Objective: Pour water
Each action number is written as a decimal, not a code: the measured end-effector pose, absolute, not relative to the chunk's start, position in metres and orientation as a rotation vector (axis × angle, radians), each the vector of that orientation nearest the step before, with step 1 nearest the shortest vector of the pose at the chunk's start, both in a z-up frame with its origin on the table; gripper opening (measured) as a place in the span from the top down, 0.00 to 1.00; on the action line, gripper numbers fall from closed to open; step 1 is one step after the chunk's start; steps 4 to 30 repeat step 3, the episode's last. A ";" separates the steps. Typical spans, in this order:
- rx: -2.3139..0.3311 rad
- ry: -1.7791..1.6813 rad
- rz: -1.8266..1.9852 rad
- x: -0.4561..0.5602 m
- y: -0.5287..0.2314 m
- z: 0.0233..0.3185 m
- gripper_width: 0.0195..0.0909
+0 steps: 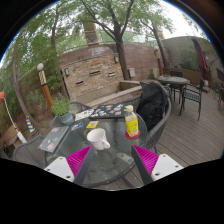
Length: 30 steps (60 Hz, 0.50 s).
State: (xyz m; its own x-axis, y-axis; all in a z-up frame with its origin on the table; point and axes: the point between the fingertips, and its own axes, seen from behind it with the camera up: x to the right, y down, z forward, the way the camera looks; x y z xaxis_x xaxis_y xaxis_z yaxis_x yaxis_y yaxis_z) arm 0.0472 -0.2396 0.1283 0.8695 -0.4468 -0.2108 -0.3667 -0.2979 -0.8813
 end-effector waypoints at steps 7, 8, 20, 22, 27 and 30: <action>-1.926 0.610 -0.066 0.014 -0.256 0.137 0.10; -1.926 0.610 -0.066 0.014 -0.256 0.137 0.10; -1.926 0.610 -0.066 0.014 -0.256 0.137 0.10; -1.926 0.610 -0.066 0.014 -0.256 0.137 0.10; -1.926 0.610 -0.066 0.014 -0.256 0.137 0.10; -1.926 0.610 -0.066 0.014 -0.256 0.137 0.10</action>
